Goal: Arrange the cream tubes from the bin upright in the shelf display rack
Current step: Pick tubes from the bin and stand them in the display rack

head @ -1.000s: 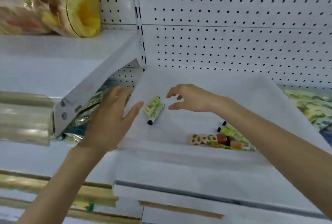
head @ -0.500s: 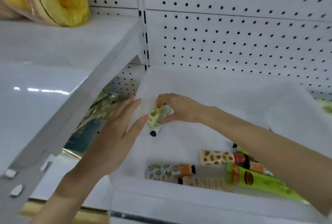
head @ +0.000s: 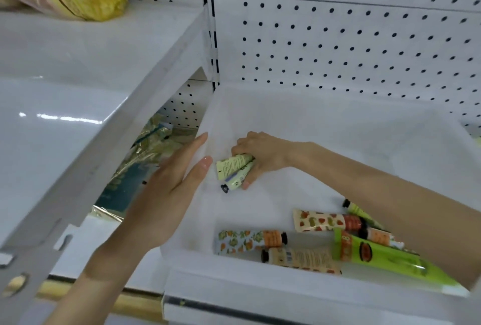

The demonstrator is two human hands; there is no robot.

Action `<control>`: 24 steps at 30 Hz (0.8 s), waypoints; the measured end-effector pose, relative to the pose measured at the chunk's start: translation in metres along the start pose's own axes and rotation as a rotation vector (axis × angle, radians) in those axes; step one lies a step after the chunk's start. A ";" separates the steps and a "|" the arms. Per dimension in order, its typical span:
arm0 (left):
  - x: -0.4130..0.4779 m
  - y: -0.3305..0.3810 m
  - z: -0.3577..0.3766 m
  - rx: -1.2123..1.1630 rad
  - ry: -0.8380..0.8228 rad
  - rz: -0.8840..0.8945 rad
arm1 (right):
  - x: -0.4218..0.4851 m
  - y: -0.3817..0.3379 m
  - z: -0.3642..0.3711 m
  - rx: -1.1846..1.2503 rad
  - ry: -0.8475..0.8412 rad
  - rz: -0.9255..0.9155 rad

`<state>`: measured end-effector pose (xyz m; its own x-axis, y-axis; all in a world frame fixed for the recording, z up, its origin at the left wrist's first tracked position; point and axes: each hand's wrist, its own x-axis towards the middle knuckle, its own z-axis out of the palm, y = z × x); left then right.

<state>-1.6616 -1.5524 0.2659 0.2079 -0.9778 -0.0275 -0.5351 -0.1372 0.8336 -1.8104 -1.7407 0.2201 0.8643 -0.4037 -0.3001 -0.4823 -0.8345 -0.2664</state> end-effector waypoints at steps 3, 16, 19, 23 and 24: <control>0.000 0.001 -0.001 0.013 0.002 0.019 | -0.011 -0.003 0.000 0.184 -0.088 0.059; 0.039 0.088 0.025 -0.132 -0.361 -0.025 | -0.151 -0.020 -0.052 0.485 0.115 0.153; 0.057 0.110 0.048 -0.013 -0.781 -0.133 | -0.165 -0.021 -0.050 0.392 0.122 0.204; 0.066 0.109 0.070 0.027 -0.999 -0.191 | -0.174 -0.014 -0.039 0.401 0.124 0.245; 0.068 0.106 0.073 0.020 -1.005 -0.200 | -0.174 -0.011 -0.037 0.393 0.117 0.251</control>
<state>-1.7642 -1.6450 0.3117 -0.4824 -0.6164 -0.6223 -0.5814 -0.3061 0.7538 -1.9505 -1.6753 0.3095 0.7138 -0.6329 -0.2999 -0.6759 -0.5104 -0.5317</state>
